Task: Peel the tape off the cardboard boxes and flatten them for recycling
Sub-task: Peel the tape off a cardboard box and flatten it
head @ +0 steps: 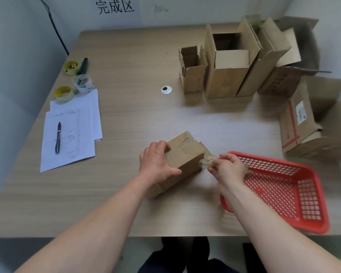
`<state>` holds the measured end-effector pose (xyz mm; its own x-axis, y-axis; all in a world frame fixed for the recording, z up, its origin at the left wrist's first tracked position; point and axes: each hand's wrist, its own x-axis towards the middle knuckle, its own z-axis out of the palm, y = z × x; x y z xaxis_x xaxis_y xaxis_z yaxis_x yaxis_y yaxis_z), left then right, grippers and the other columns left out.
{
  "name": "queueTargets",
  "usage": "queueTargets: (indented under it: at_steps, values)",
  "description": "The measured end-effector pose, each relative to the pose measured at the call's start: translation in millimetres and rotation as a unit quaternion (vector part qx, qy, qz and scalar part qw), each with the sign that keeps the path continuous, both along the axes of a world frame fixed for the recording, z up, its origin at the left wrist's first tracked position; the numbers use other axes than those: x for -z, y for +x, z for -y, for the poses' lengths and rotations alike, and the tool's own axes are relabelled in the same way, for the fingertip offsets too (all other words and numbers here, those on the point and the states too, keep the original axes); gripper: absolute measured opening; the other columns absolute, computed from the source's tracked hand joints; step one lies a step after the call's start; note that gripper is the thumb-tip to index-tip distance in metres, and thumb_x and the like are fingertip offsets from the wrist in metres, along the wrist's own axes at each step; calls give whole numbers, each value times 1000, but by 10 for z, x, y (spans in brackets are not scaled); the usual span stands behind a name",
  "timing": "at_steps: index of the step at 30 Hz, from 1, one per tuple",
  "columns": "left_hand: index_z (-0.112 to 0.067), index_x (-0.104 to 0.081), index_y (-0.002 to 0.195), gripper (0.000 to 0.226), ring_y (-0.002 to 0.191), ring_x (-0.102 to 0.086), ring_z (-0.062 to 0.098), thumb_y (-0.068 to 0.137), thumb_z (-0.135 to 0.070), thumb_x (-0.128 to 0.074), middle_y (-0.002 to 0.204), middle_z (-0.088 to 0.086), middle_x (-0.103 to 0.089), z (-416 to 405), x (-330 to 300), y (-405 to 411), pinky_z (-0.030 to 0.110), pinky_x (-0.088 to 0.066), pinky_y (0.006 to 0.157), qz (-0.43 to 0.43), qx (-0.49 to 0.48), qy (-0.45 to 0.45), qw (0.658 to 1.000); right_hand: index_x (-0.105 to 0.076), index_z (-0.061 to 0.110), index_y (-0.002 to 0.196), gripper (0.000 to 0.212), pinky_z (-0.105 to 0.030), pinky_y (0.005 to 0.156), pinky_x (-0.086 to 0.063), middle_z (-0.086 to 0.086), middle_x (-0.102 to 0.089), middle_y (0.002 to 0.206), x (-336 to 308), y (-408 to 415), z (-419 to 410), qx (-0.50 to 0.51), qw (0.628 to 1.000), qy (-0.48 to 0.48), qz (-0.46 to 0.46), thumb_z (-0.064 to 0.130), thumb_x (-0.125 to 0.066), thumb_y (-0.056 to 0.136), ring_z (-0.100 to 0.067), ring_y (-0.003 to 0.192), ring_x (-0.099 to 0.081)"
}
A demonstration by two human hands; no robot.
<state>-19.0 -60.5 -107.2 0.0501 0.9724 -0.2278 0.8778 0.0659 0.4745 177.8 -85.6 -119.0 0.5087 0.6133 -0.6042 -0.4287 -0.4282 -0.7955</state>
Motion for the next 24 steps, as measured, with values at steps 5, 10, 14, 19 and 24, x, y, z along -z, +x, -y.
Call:
queueTargets:
  at_steps: [5,10,14,19,24]
  values:
    - [-29,-47,117,77,113,-47,21,54,-51,-87,119,-4,-49,48,11,89,35,-34,99,-4,-8,2,1000,-56,7,81,30,-28,57,-53,-12,-55,76,-89,165,-45,77,994,18,-75,-19,-43,86,-19,65,-57]
    - [-28,-48,118,77,113,-47,22,54,-50,-86,118,-4,-48,86,36,142,34,-33,100,-14,-9,13,1000,-59,2,78,9,-26,47,-49,-16,-64,75,-76,461,-23,139,985,48,-88,-6,-55,80,-25,59,-61]
    - [-29,-48,117,76,113,-46,22,54,-50,-85,117,-5,-47,129,60,203,33,-30,100,-18,-5,28,999,-61,14,63,20,-40,64,-56,-6,-64,67,81,709,109,49,990,2,132,6,-78,71,-24,64,-61]
    - [-29,-48,117,77,113,-45,22,53,-50,-84,118,-5,-47,178,100,348,33,-29,102,-24,3,46,999,-65,19,69,14,-37,78,-48,3,-66,74,253,837,304,-123,909,-83,390,15,-75,77,-27,81,-65]
    - [-28,-50,120,80,114,-45,21,52,-52,-85,120,-5,-48,220,156,382,33,-30,103,-34,8,61,998,-64,26,97,16,-37,77,-45,-3,-69,94,382,859,307,-280,807,-99,511,20,-68,83,-32,96,-62]
